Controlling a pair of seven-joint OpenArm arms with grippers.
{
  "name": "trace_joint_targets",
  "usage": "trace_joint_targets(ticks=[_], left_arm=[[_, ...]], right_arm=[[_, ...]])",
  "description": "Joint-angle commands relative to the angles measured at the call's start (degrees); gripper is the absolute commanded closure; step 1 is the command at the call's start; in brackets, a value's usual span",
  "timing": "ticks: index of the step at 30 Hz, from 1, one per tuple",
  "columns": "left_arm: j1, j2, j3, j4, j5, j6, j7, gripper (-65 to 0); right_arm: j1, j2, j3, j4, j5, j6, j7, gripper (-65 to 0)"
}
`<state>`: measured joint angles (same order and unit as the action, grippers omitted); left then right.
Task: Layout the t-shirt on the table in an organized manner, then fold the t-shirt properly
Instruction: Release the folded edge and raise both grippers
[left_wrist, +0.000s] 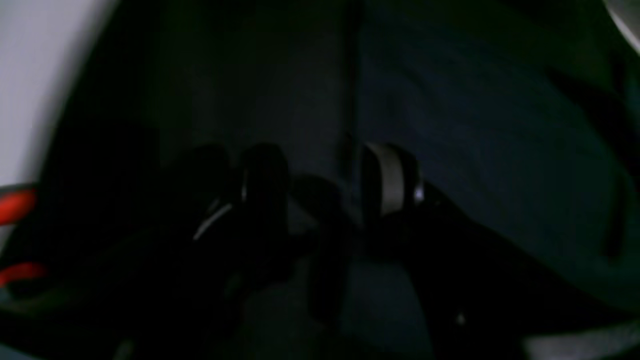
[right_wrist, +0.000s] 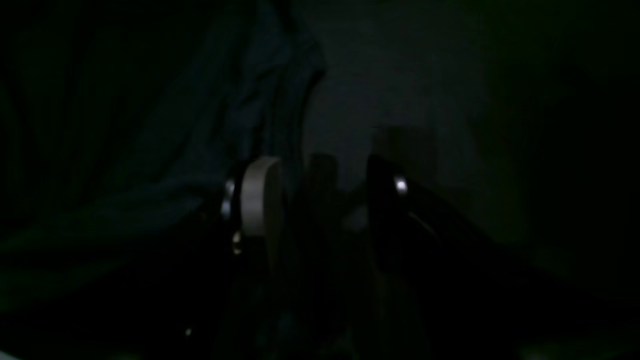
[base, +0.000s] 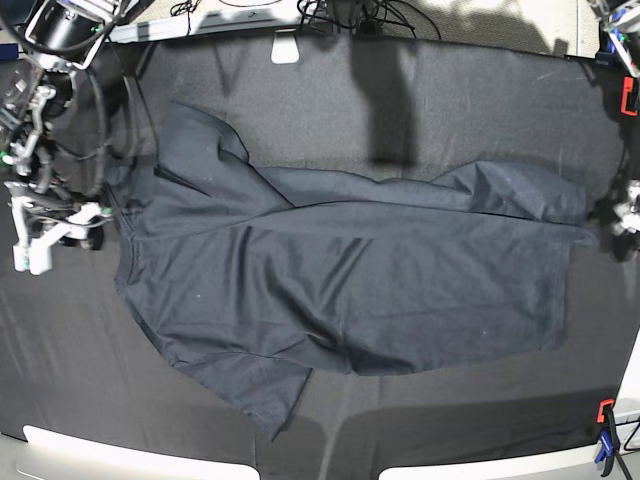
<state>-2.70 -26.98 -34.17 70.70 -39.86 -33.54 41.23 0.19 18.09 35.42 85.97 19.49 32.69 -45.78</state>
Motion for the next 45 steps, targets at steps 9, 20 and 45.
trace_joint_targets(ticks=[9,20,45], left_arm=[[2.1,-0.5,-0.2,0.9,-3.4,-2.6,3.5,-25.9],[10.4,2.4,-0.2,0.9,-6.7,-3.3,1.1,-25.9],[10.2,0.3,-3.7,0.9,-6.7,-5.5,0.8,0.0]], right_arm=[[0.9,1.0,0.2,1.0,2.2,0.6,-0.2,-27.3],[0.9,1.0,0.2,1.0,5.2,1.6,-0.6,-27.3],[0.9,1.0,0.2,1.0,5.2,1.7,-2.2,-27.3]])
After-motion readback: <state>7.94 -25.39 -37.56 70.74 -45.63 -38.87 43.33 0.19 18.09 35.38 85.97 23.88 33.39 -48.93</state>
